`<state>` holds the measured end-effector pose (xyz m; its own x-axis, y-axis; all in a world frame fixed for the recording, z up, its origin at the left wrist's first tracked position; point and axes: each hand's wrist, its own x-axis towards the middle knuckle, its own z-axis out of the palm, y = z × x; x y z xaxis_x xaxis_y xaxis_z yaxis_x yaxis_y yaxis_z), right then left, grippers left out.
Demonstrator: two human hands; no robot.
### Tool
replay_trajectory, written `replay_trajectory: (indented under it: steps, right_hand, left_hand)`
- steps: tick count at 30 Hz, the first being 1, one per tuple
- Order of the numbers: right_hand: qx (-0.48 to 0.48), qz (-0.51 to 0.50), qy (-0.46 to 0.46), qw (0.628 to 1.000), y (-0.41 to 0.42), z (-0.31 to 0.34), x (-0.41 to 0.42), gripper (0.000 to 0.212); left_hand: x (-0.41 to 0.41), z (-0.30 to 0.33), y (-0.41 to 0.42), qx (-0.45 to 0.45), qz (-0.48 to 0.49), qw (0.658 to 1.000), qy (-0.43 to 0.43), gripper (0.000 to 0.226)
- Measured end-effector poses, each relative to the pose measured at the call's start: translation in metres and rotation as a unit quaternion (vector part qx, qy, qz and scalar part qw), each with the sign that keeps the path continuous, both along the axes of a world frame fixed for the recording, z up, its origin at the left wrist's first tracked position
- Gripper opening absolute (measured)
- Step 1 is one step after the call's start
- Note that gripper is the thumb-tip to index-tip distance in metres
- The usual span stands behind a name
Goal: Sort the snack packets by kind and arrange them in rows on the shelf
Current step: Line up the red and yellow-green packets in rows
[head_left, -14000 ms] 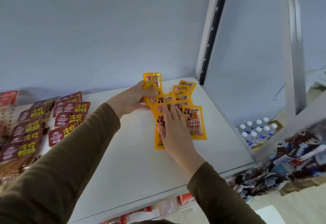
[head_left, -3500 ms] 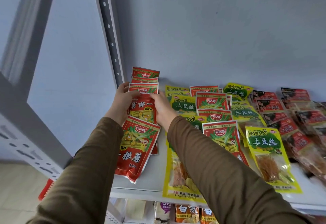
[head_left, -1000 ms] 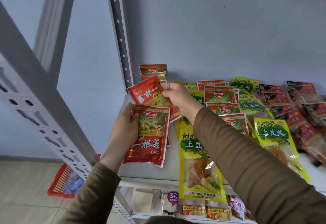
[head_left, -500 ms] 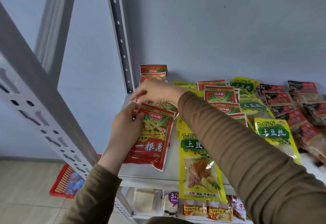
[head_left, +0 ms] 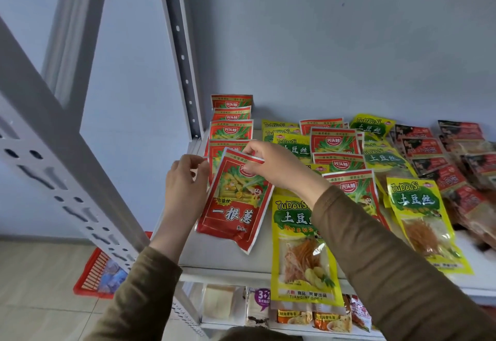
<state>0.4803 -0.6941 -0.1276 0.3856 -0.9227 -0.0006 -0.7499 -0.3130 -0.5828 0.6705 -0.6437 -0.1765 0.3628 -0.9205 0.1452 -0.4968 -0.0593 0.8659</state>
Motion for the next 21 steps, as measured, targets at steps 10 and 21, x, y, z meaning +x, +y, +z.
replay_trajectory:
  steps: [10, 21]
  right_hand:
    - [-0.045, -0.028, 0.007, 0.999, -0.007, -0.011, 0.005, 0.048]
    - [0.090, -0.115, -0.155, 0.977, -0.024, 0.007, 0.008, 0.120]
  left_hand:
    - [-0.002, 0.002, -0.018, 0.095, 0.000, 0.987, 0.132, 0.055]
    - [-0.003, 0.001, -0.017, -0.011, -0.031, 0.967, 0.252, 0.044]
